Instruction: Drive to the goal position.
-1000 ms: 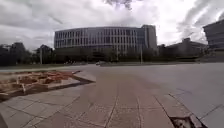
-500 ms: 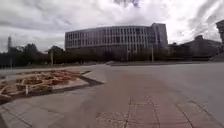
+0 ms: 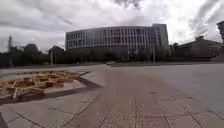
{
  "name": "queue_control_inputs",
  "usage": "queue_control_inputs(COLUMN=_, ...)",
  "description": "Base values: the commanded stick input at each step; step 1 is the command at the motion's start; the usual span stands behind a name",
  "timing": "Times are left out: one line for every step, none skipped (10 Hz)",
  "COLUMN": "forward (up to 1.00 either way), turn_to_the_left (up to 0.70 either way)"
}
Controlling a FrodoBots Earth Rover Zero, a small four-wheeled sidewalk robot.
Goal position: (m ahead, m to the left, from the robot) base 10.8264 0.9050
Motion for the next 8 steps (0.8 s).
queue_control_inputs(forward=0.7, turn_to_the_left=0.01)
queue_control_inputs(forward=0.7, turn_to_the_left=0.01)
queue_control_inputs(forward=0.7, turn_to_the_left=0.01)
queue_control_inputs(forward=0.7, turn_to_the_left=0.01)
queue_control_inputs(forward=0.7, turn_to_the_left=0.01)
queue_control_inputs(forward=0.7, turn_to_the_left=0.01)
queue_control_inputs(forward=0.7, turn_to_the_left=0.01)
queue_control_inputs(forward=0.7, turn_to_the_left=0.01)
